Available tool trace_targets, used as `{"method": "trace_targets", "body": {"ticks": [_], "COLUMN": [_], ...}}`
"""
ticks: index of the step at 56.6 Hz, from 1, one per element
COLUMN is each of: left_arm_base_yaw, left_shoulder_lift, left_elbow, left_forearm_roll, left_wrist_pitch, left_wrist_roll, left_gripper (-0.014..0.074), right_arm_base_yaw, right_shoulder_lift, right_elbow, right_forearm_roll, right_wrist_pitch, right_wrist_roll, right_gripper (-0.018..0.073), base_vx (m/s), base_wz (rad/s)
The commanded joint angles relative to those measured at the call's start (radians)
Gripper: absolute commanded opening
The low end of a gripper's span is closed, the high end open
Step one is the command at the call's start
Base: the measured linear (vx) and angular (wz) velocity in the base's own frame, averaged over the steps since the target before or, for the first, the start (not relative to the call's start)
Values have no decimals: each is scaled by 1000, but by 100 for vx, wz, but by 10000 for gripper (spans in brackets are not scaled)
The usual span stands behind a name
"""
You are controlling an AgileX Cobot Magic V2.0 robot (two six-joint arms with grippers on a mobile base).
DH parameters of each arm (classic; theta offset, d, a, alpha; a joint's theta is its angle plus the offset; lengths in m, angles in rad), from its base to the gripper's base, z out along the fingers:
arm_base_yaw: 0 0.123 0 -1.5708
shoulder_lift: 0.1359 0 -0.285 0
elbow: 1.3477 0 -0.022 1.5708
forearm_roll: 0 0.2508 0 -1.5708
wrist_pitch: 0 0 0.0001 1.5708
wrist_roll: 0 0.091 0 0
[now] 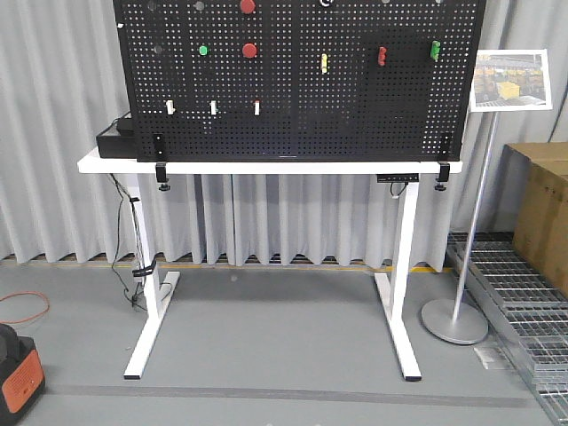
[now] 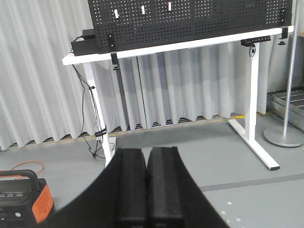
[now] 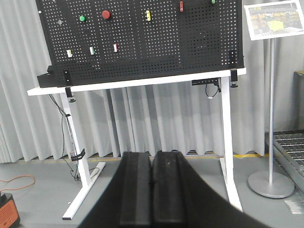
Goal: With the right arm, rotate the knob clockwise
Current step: 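Drive the base toward the black pegboard and raise the view to it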
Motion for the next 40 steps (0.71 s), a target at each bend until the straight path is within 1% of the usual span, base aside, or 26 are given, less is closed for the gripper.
{"method": "trace_targets", "body": {"ticks": [1, 40], "left_arm_base_yaw": [-8, -8], "left_shoulder_lift": [-17, -17], "left_elbow": [33, 33], "left_forearm_roll": [-11, -11], "left_wrist_pitch": [-82, -82], "left_wrist_roll": [-4, -4], "left_gripper": [-6, -6], "right_arm_base_yaw": [-6, -6], "right_shoulder_lift": [-11, -11], "right_elbow": [7, 7], "right_forearm_roll": [-4, -4], "right_wrist_pitch": [-86, -86], "right_wrist_roll": [-10, -10], "right_gripper": [-8, -8], "base_vx": [0, 0], "base_wz": [0, 0]}}
